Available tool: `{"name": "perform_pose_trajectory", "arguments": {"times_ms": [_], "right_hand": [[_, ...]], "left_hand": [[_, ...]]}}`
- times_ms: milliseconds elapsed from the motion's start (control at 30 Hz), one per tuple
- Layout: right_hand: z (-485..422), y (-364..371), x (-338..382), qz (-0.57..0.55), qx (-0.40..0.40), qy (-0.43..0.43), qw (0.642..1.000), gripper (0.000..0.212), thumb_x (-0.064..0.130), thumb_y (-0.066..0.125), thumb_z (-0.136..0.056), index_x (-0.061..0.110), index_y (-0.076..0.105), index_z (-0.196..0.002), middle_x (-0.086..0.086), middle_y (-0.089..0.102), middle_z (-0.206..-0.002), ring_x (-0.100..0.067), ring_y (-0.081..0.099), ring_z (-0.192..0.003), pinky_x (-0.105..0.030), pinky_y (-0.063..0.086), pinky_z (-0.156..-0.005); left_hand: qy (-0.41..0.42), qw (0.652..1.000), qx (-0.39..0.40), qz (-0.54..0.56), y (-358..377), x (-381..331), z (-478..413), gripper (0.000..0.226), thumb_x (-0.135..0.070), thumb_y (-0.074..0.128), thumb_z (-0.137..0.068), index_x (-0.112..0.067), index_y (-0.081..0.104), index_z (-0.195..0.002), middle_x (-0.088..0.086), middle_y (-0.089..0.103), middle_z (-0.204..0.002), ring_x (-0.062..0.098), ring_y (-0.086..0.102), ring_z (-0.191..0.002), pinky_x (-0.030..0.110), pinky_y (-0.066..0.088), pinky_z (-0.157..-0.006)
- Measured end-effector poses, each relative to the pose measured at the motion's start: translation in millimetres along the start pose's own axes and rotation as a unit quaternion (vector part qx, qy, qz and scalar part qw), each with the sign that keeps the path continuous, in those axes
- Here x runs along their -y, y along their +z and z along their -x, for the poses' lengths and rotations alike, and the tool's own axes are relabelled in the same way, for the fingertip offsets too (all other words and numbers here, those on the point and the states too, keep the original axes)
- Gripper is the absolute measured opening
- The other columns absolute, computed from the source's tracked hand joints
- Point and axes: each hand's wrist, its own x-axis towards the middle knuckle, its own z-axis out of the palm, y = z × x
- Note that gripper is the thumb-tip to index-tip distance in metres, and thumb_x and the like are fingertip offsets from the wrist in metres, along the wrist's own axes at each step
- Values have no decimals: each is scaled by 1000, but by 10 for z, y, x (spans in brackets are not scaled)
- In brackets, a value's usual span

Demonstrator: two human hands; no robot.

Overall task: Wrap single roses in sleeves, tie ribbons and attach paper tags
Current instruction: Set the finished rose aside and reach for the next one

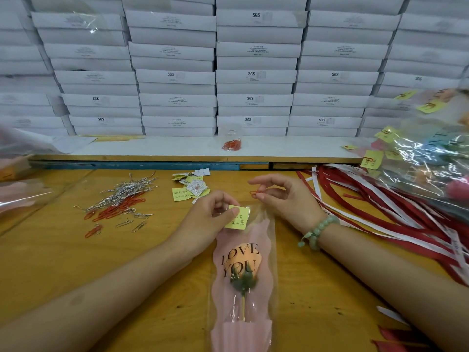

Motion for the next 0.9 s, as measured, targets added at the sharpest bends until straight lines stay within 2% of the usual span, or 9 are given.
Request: {"name": "perform_pose_trajectory", "arguments": {"times_ms": [100, 167, 367, 433, 567, 700, 800, 900], "right_hand": [[3, 14, 27, 109, -4, -8, 994, 28, 10, 58, -92, 33, 68, -106, 2, 60, -94, -15, 61, -88, -25, 51, -85], [8, 20, 49, 122, -2, -10, 992, 26, 12, 56, -94, 35, 67, -100, 4, 59, -95, -14, 59, -89, -23, 49, -85], [16, 42, 128, 50, -24, -11, 998, 13, 12, 61, -91, 23, 68, -89, 7, 70, -86, -2, 67, -80, -14, 51, -73], [23, 81, 148, 38, -18, -10, 999, 10, 12, 63, -90, 21, 69, -88, 6, 71, -84, -2, 68, -78, -13, 52, -70], [47, 161, 162, 41, 11, -11, 999, 11, 10, 66, -87, 20, 67, -88, 3, 71, -84, -10, 69, -81, -22, 56, -75], [39, 154, 161, 11, 16, 4, 1000, 9, 9, 65, -88, 18, 67, -89, 1, 72, -82, -9, 70, -80, -19, 56, -74], [39, 141, 154, 4, 25, 3, 1000, 9, 9, 64, -89, 15, 69, -90, 2, 72, -81, -7, 70, -79, -16, 54, -73], [46, 140, 144, 13, 28, -7, 1000, 10, 10, 63, -89, 16, 71, -91, 2, 73, -83, -8, 69, -81, -20, 55, -76]], "left_hand": [[-1, 1000, 0, -1, -2, 4, 2, 6, -14, 61, -94, -15, 65, -98, 3, 60, -80, 3, 60, -71, 19, 46, -61], [1, 1000, 1, 0, -3, 7, 5, 6, -14, 61, -94, -15, 66, -97, 1, 60, -79, -2, 59, -67, 16, 45, -58], [3, 1000, 0, 9, -1, 0, 7, 5, -13, 62, -93, -14, 67, -96, 2, 61, -79, 5, 59, -71, 16, 46, -60], [12, 1000, 0, 11, -1, -5, 11, 5, -11, 63, -92, -11, 67, -95, -1, 62, -78, 2, 59, -70, 13, 46, -61], [25, 1000, -1, 18, -6, -15, 17, 5, -8, 65, -90, -8, 67, -95, 0, 63, -77, 1, 60, -69, 12, 47, -62], [23, 999, -18, 37, -9, -14, 11, 6, -7, 67, -88, -8, 66, -94, -4, 61, -68, 2, 59, -64, 12, 45, -59], [17, 999, -23, 44, -16, -5, 5, 6, -8, 68, -88, -9, 66, -93, 1, 62, -72, 8, 59, -68, 16, 47, -62], [11, 998, -25, 47, -19, 5, -3, 5, -7, 69, -87, -10, 67, -91, -4, 61, -68, 6, 59, -67, 15, 48, -61]]}}
